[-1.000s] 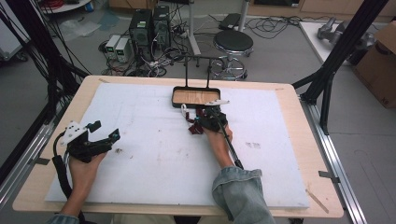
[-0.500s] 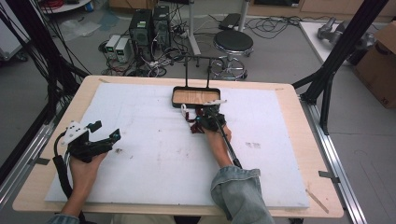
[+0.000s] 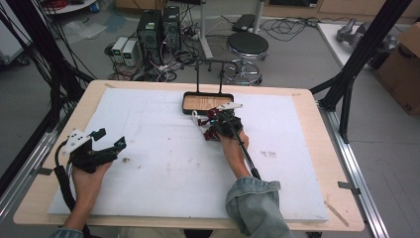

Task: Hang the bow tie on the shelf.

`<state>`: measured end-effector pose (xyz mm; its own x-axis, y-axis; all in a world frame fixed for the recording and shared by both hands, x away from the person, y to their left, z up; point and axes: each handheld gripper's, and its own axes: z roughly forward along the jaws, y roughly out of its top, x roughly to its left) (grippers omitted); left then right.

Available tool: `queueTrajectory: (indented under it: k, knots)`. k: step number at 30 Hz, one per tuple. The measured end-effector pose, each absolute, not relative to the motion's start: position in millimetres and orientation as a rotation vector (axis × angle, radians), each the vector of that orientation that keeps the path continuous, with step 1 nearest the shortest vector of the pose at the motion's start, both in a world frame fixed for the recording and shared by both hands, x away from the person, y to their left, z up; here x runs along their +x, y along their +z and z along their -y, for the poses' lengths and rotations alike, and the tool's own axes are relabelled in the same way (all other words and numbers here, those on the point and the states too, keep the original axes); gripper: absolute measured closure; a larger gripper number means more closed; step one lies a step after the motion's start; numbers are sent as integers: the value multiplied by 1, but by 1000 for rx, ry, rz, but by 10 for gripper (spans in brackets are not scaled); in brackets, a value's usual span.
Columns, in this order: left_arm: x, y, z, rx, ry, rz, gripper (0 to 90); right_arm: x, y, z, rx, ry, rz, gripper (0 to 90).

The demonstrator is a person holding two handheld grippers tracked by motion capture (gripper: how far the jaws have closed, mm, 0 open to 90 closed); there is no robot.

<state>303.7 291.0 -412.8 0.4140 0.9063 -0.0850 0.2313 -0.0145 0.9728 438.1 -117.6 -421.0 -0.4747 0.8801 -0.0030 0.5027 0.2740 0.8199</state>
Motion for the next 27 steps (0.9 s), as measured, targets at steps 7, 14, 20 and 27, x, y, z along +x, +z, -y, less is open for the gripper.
queueTrajectory:
  k: [7,14,20,27]
  knots:
    - [304,-413,-291,1519,737,-1051,174,429,-396,125,1154,1129,-2002,750]
    - [305,-414,-290,1525,735,-1051,175,426,-378,134,1092,1131,-1946,749]
    - [305,-413,-290,1522,733,-1046,177,421,-357,144,1028,1159,-1872,749]
    - [305,-414,-289,1532,737,-1042,178,423,-349,159,1038,1203,-1815,749]
